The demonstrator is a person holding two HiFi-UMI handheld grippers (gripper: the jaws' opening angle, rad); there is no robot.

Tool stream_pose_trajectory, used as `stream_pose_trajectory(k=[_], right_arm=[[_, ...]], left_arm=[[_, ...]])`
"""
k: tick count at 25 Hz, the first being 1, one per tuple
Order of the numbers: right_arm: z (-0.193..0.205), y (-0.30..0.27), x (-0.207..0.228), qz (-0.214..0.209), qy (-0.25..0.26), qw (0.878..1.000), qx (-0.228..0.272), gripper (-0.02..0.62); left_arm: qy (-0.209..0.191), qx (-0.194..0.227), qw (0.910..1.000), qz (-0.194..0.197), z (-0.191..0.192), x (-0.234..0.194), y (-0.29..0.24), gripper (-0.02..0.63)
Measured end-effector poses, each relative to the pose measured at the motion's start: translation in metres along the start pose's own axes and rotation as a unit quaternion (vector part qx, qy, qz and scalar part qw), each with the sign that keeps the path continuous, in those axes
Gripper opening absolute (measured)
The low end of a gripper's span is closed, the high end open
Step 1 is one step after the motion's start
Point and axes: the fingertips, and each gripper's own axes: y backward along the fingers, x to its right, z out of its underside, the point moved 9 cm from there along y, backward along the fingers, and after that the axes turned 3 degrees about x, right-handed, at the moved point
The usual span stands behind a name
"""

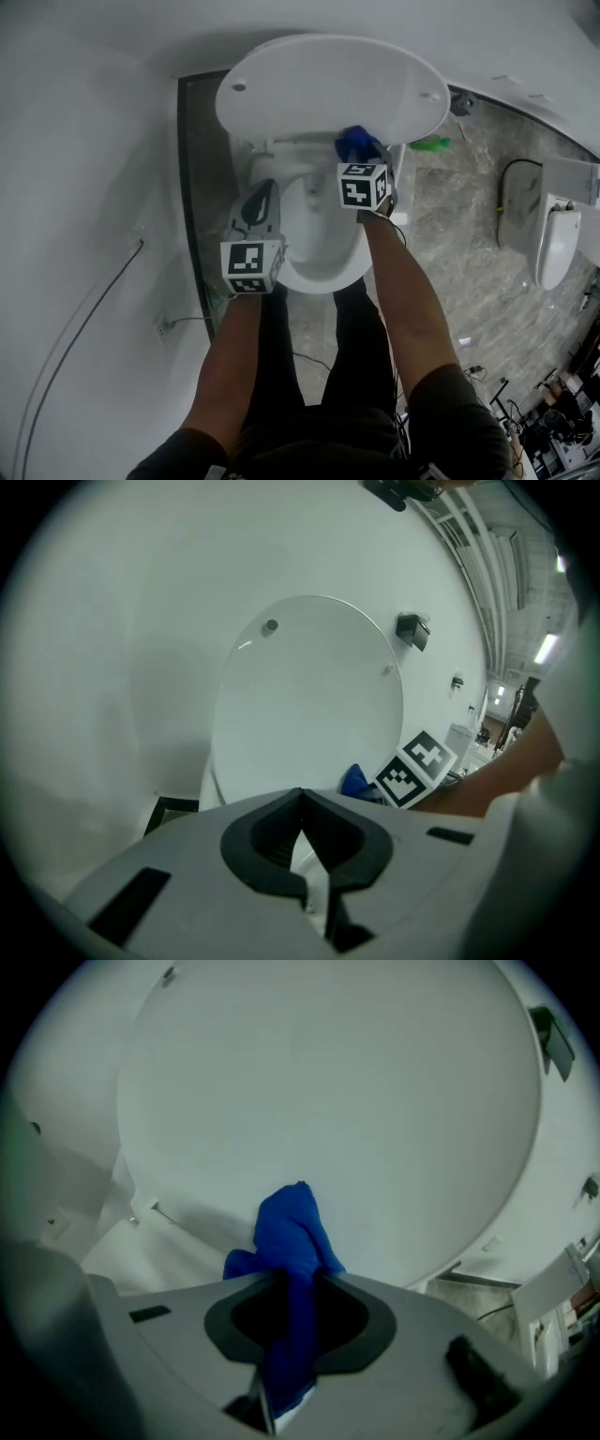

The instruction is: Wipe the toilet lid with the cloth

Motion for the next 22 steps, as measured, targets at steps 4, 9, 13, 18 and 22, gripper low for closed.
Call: stream_pose_trajectory(k=[4,9,13,18,22], right_arm=[[0.015,0.002,0.025,0.021,-0.012,1.000,-0.010,0.074],[0.016,0.025,0.028,-0.021,0.012,1.000,0.013,0.074],[0.005,0.094,0.021,-0.076,0.020,0.992,0.097,0.074],[-0.009,0.194,0.015,-0.128,-0.068,0.977,0.153,0.074],[-0.022,0.244,-0.008,-0.158,-0.119,0.965,0.173,0.074]], left_arm=[[-0.008,-0.003,1.0000,0.000,0.001,0.008,0.002,0.009],[-0.027,0.014,0.9995,-0.006,-0.021,0.014,0.012,0.009],[-0.045,0.044,0.9980,0.006,-0.069,0.009,0.022,0.009],[-0.129,0.099,0.9863,0.023,-0.164,0.009,0.026,0.009],[-0.241,0.104,0.9644,0.028,-0.213,0.000,0.028,0.009]])
